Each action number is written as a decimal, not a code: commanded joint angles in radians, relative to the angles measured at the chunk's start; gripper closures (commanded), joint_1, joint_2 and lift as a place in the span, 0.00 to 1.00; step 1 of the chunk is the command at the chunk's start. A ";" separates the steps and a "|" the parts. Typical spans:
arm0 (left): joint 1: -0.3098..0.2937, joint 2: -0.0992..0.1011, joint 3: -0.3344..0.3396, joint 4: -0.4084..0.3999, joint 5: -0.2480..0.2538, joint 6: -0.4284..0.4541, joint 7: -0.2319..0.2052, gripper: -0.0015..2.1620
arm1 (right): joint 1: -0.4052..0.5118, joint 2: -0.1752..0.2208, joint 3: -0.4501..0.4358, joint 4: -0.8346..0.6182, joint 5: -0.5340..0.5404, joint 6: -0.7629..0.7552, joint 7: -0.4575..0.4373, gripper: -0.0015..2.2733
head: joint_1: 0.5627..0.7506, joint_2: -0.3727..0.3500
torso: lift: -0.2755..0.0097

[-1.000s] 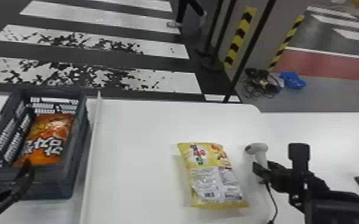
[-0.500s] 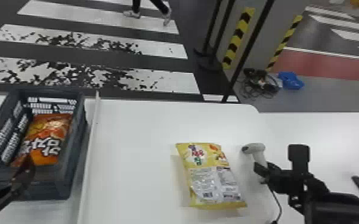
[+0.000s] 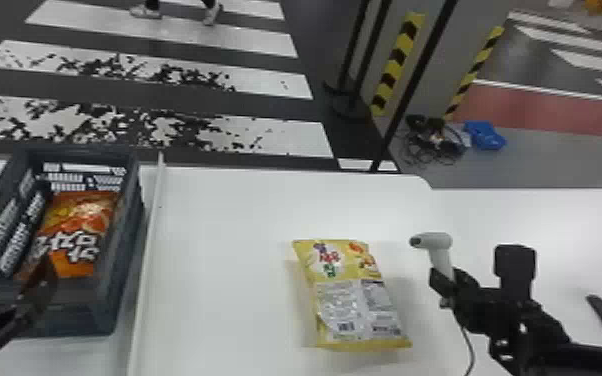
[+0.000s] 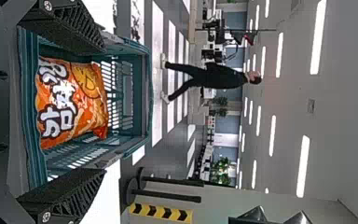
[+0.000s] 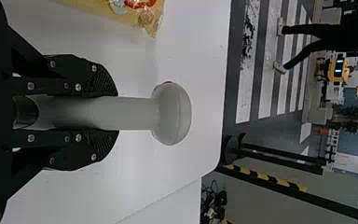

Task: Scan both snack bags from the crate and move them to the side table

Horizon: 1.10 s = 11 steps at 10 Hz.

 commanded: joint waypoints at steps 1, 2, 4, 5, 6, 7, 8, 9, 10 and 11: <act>0.001 0.001 -0.001 -0.005 0.000 0.000 0.000 0.04 | 0.082 0.046 0.002 -0.145 0.003 0.065 -0.004 0.98 | 0.70 0.14 | 0.62; 0.001 0.001 -0.001 -0.007 0.000 0.000 0.000 0.05 | 0.137 0.075 0.013 -0.234 0.011 0.114 -0.012 0.98 | 0.70 0.16 | 0.62; 0.011 -0.001 0.002 -0.005 0.000 0.000 0.003 0.05 | 0.209 0.107 0.059 -0.378 0.015 0.259 -0.018 0.98 | 0.70 0.20 | 0.62; 0.024 -0.007 0.006 -0.005 0.000 -0.018 0.005 0.05 | 0.230 0.111 0.097 -0.429 0.026 0.326 -0.026 0.98 | 0.70 0.24 | 0.62; 0.028 -0.011 0.006 -0.004 0.002 -0.028 0.005 0.05 | 0.257 0.115 0.134 -0.484 0.054 0.375 -0.032 0.98 | 0.70 0.28 | 0.62; 0.028 -0.011 0.006 -0.002 0.002 -0.028 0.005 0.05 | 0.284 0.119 0.155 -0.538 0.064 0.424 -0.042 0.98 | 0.70 0.30 | 0.62; 0.030 -0.011 0.006 0.001 0.002 -0.034 0.005 0.05 | 0.303 0.119 0.172 -0.581 0.072 0.467 -0.049 0.98 | 0.70 0.33 | 0.62; 0.030 -0.011 0.006 0.006 0.003 -0.037 0.006 0.05 | 0.315 0.119 0.185 -0.616 0.074 0.507 -0.055 0.98 | 0.70 0.35 | 0.62; 0.030 -0.013 0.006 0.009 0.003 -0.040 0.006 0.05 | 0.326 0.119 0.194 -0.647 0.074 0.541 -0.056 0.98 | 0.70 0.37 | 0.62; 0.030 -0.016 0.006 0.010 0.003 -0.043 0.006 0.05 | 0.335 0.119 0.214 -0.674 0.089 0.562 -0.056 0.98 | 0.70 0.38 | 0.62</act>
